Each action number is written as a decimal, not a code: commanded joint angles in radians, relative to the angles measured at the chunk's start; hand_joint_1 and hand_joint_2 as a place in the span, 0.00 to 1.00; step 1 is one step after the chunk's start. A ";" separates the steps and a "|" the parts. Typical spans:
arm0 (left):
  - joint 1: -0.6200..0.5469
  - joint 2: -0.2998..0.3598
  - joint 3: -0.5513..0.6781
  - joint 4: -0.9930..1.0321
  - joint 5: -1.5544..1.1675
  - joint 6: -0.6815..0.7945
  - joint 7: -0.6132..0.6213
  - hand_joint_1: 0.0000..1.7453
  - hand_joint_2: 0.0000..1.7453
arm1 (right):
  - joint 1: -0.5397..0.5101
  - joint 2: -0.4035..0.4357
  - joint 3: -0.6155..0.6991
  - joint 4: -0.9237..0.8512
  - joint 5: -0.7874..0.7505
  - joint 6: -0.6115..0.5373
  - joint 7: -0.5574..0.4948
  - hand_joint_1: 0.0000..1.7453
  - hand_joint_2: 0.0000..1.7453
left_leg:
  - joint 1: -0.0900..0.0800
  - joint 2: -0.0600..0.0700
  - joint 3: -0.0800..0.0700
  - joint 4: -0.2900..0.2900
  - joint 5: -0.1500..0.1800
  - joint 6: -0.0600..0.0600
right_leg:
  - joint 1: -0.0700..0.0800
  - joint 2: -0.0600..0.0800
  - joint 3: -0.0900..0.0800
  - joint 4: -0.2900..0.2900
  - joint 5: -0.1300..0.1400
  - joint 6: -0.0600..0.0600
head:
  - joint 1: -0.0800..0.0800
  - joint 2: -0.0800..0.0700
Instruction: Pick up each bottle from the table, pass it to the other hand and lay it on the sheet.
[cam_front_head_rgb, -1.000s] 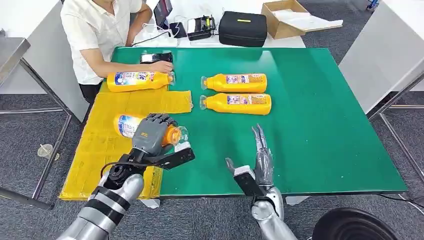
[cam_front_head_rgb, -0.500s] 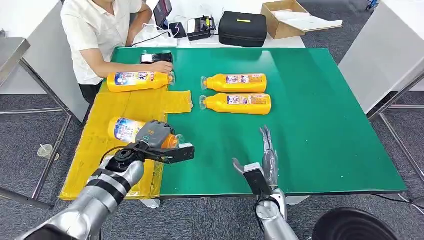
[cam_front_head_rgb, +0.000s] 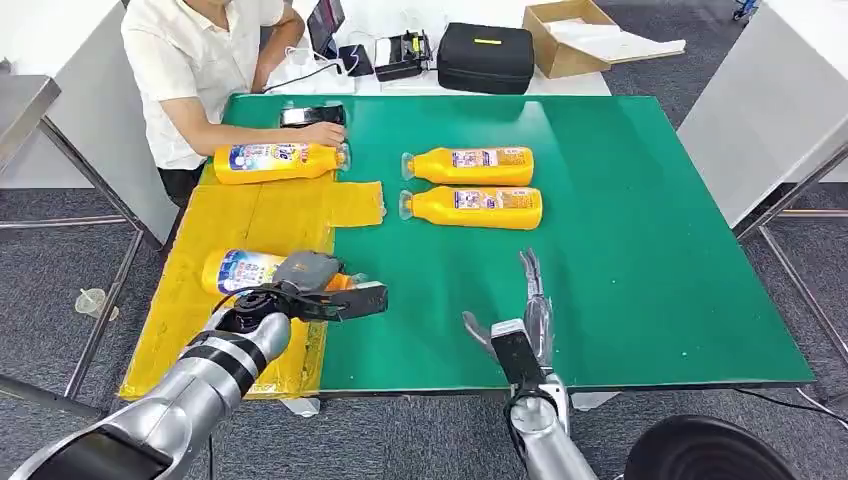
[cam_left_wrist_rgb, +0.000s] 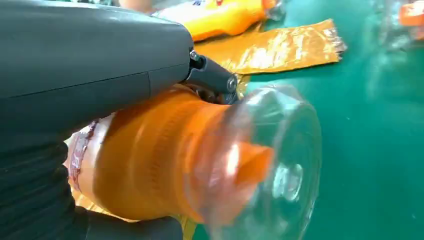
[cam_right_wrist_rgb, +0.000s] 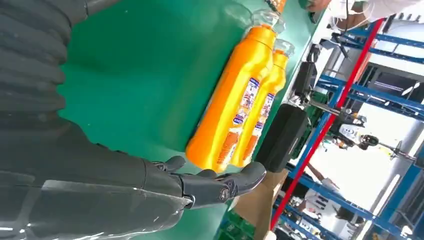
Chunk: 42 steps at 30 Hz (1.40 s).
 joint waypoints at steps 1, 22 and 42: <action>-0.056 -0.022 0.059 0.126 0.026 0.022 -0.005 0.00 1.00 | -0.050 -0.002 0.007 0.090 -0.018 0.007 -0.002 0.00 1.00 | 0.001 0.002 0.003 0.000 -0.001 0.000 | 0.002 0.000 0.003 -0.001 -0.001 -0.003 | 0.000 0.000; 0.025 -0.003 0.067 -0.121 0.283 -0.086 -0.367 0.00 1.00 | -0.047 -0.054 0.111 0.091 -0.110 -0.050 -0.002 0.00 1.00 | 0.001 0.003 0.003 0.000 -0.002 0.000 | 0.001 0.001 0.004 -0.001 -0.001 -0.003 | 0.000 0.000; 0.240 0.085 -0.137 -0.597 0.584 -0.097 -0.371 0.00 1.00 | -0.170 -0.120 0.078 0.313 0.182 -0.057 0.093 0.00 1.00 | 0.000 0.005 0.007 -0.001 -0.003 0.000 | 0.001 0.004 0.006 -0.002 -0.001 -0.004 | 0.000 0.000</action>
